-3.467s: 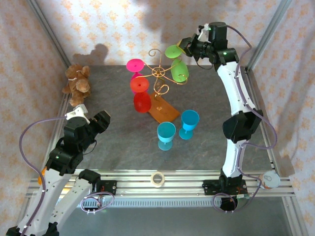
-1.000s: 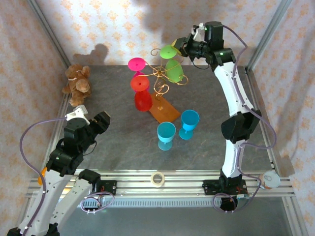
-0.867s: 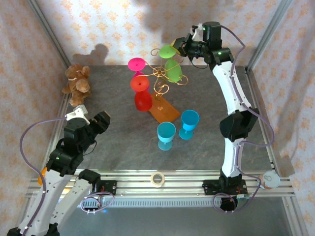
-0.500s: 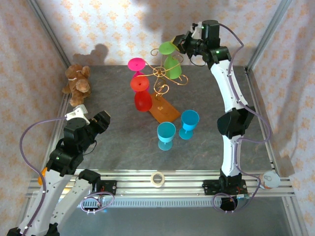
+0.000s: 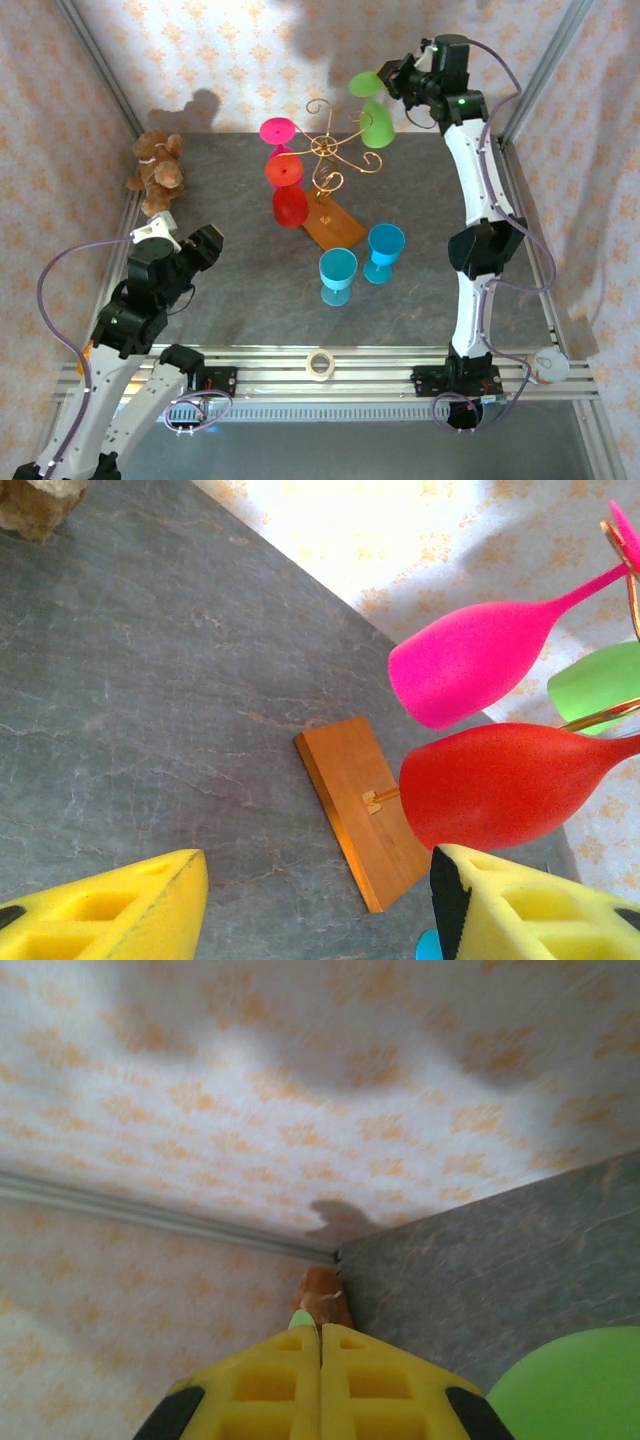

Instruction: Take the wine glass off the wine glass rack

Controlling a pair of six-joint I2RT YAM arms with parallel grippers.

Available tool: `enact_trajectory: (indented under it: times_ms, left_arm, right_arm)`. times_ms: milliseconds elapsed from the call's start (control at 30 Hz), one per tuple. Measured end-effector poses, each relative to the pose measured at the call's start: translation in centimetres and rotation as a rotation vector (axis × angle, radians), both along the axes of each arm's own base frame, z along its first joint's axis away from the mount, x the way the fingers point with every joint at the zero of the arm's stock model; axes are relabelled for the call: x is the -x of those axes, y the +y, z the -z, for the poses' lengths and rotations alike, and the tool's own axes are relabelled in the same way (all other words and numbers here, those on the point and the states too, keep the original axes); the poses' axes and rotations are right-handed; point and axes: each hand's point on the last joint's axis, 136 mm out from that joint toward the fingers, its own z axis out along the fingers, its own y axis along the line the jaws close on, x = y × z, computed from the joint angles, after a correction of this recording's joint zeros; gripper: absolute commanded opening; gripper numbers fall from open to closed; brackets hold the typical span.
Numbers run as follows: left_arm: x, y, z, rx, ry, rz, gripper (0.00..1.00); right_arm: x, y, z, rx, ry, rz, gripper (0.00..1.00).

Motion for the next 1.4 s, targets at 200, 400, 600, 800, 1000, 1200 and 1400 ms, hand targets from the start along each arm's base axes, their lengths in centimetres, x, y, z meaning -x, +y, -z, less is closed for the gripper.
enact_trajectory:
  times_ms: [200,400,600,800,1000,1200,1400]
  left_arm:
    - [0.4,0.3,-1.4,-0.025,0.006,-0.002,0.61]
    - [0.9,0.6,-1.7,-0.046,0.042,-0.001,0.62]
    - [1.5,0.7,-1.9,-0.053,0.070,0.000,0.62]
    - [2.8,0.8,-0.8,-0.058,0.121,0.015,0.62]
    - [4.1,0.2,0.0,-0.038,0.160,0.061,0.62]
    - [4.8,-0.9,0.9,0.007,0.216,0.108,0.61]
    - [4.5,-2.0,2.2,0.046,0.284,0.141,0.58]
  right_arm:
    - [-0.7,-6.5,0.8,0.072,0.025,0.125,0.00]
    - [3.1,-10.4,0.1,0.166,0.059,0.192,0.00]
    - [10.7,-9.5,-1.9,0.236,0.034,0.151,0.00]
    - [20.3,-7.2,-3.4,0.362,-0.049,0.081,0.00]
    - [29.6,-6.1,-2.3,0.434,-0.103,-0.017,0.00]
    - [35.1,-4.6,-1.9,0.483,-0.150,-0.134,0.00]
    - [37.1,-1.6,-1.1,0.533,-0.181,-0.269,0.00]
